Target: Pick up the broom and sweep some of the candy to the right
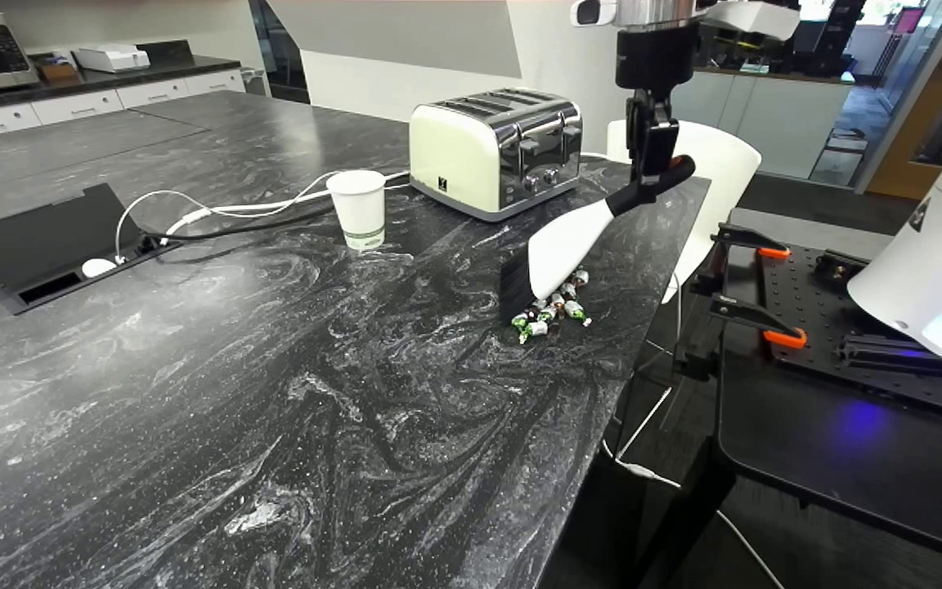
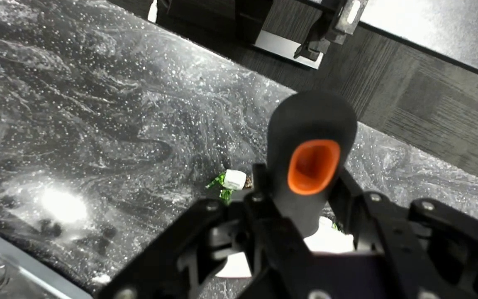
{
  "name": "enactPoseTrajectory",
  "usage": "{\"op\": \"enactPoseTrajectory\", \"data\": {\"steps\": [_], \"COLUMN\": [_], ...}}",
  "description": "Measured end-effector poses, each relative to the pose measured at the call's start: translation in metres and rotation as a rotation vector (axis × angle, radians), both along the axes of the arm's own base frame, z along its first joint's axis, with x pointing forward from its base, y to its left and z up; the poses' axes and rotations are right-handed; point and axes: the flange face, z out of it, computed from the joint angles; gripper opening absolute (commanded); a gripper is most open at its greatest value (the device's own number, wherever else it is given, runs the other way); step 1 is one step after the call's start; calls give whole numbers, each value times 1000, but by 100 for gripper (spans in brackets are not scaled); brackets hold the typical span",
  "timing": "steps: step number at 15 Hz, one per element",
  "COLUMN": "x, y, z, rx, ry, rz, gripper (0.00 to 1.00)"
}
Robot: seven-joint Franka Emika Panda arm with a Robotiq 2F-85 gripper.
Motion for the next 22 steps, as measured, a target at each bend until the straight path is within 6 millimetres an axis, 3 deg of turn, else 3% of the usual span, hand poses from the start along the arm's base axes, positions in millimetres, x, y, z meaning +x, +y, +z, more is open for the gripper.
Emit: {"op": "enactPoseTrajectory", "data": {"steps": [7, 12, 17, 22], "x": [17, 25, 40, 81], "y": [6, 21, 54, 108], "z": [17, 27, 38, 40], "rx": [43, 65, 97, 171], "ry": [-169, -268, -361, -453], "rz": [-14, 19, 87, 156], "gripper": [14, 14, 14, 14]}}
